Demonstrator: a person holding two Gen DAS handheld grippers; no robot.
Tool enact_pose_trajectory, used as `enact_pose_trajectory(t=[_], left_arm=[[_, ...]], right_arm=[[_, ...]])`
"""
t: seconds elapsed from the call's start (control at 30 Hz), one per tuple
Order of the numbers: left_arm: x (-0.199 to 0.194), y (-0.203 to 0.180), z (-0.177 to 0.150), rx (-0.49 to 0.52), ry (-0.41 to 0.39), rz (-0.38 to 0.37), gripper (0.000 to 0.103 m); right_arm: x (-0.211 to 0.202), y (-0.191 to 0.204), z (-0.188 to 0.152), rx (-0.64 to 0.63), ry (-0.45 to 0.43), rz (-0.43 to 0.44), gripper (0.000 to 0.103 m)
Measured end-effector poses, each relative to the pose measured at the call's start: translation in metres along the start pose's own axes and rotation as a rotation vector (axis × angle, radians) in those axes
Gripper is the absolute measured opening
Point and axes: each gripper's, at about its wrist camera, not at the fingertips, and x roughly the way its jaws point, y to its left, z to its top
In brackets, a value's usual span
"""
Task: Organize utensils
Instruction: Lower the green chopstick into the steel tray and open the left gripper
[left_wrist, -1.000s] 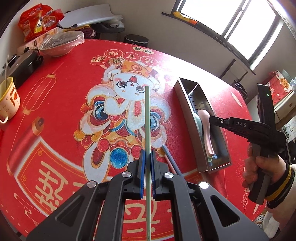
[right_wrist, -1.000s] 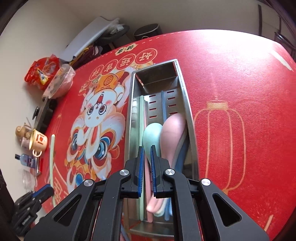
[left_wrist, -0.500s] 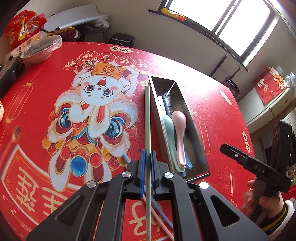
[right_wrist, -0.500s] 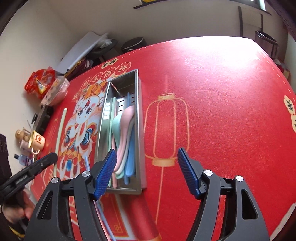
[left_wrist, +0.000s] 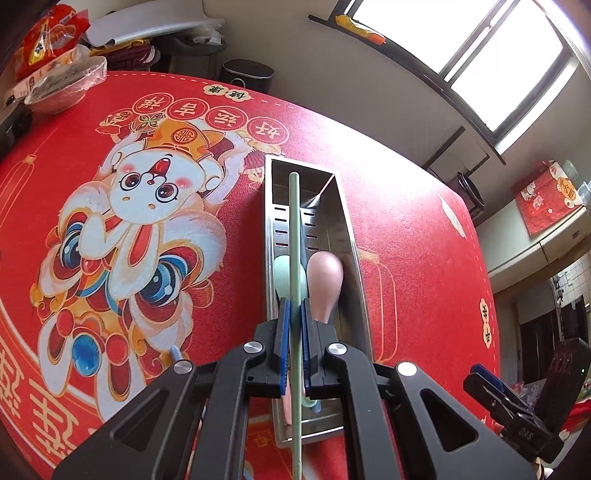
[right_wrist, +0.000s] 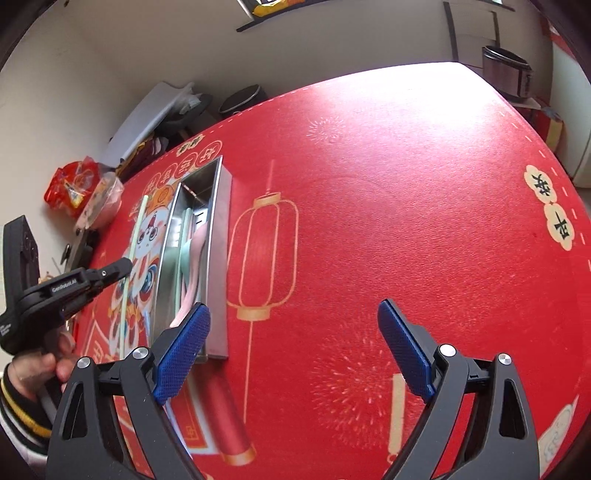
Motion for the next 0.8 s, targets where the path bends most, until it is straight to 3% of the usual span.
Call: enact_pose_trajectory(t=[0.47, 0.8], left_arm=[[0.041, -0.006, 0.013, -0.041, 0.002, 0.038, 0.006], [0.051, -0.005, 0.016, -0.039, 0.011, 0.064, 0.006]], right_arm=[[-0.009, -0.042, -0.005, 0.073, 0.008, -0.024, 0.089], [-0.009, -0.038, -0.005, 0.076, 0.018, -0.019, 0.089]])
